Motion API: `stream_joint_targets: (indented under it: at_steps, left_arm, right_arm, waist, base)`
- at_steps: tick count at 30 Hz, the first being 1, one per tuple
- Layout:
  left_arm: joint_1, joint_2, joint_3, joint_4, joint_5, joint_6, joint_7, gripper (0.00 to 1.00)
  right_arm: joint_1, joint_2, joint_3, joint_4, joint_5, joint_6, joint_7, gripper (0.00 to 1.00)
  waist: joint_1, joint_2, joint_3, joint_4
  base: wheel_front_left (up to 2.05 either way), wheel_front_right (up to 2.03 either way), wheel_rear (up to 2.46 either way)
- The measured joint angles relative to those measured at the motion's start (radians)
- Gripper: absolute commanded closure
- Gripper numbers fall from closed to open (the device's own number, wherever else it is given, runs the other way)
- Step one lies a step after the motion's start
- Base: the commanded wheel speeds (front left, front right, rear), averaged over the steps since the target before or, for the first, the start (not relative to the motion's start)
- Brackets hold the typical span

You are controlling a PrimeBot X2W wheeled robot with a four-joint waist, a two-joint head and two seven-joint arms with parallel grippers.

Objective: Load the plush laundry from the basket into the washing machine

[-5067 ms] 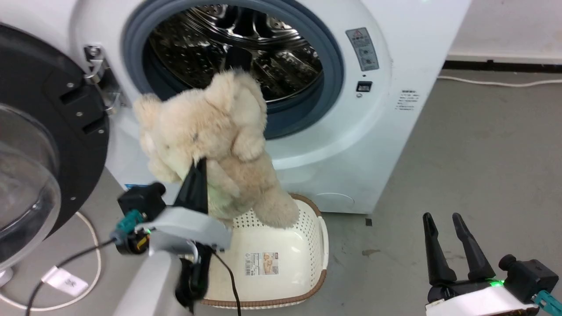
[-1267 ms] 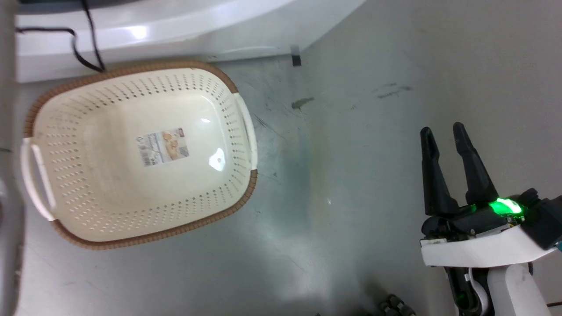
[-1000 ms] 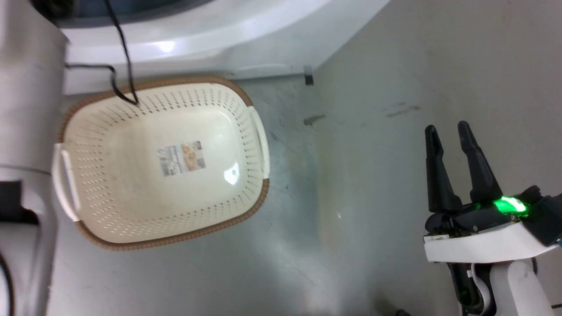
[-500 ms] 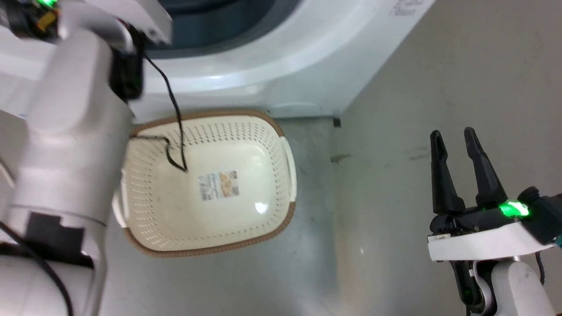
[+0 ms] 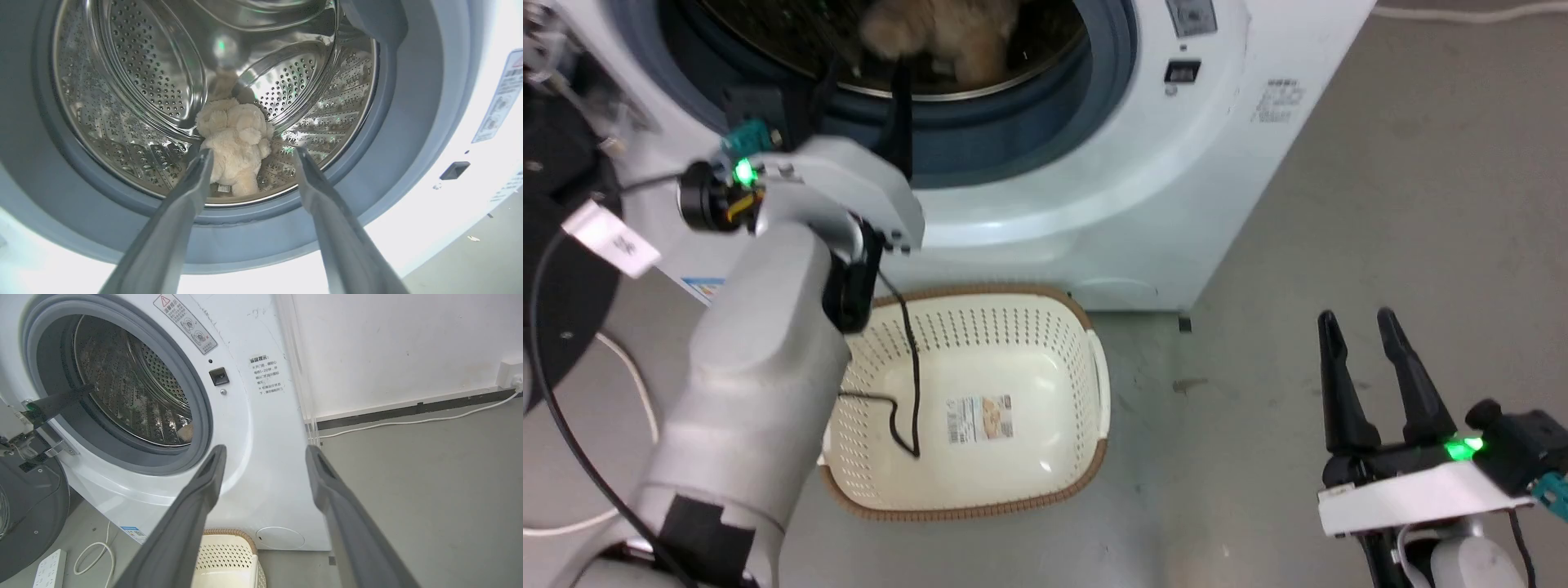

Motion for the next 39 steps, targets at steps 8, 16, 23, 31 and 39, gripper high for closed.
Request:
stream_joint_targets:
  at_steps: [8,16,23,31,39]
  left_arm:
    - [0.204,0.001,-0.003,-0.094,0.006,0.034,-0.007,0.0]
    - [0.396,0.022,0.021,-0.233,0.0,0.056,-0.007,0.0]
    - [0.567,0.08,0.007,-0.404,0.008,0.094,0.025,0.0]
    - [0.734,0.108,0.046,-0.561,-0.028,0.17,0.039,0.0]
    - [0.863,0.123,0.072,-0.666,-0.046,0.226,0.045,0.0]
  right_arm:
    - [0.078,0.0,-0.005,0.034,-0.007,0.0,0.0,0.0]
    - [0.148,0.0,-0.002,0.05,-0.007,0.0,0.0,0.0]
    - [0.18,0.0,0.009,0.051,-0.007,0.0,0.0,0.0]
    - [0.183,0.0,0.014,0.051,-0.007,0.0,0.0,0.0]
    - [0.209,0.0,-0.001,0.051,-0.053,0.0,0.0,0.0]
  waist:
    - [0.0001,0.0,-0.159,0.04]
    - [0.0001,0.0,-0.265,0.059]
    - [0.0002,0.0,-0.319,0.08]
    - [0.0003,0.0,-0.326,0.083]
    - [0.0002,0.0,-0.33,0.092]
  base:
    - [0.0,0.0,0.0]
    - [0.0,0.0,0.0]
    - [0.0,0.0,0.0]
    - [0.0,0.0,0.0]
    - [0.0,0.0,0.0]
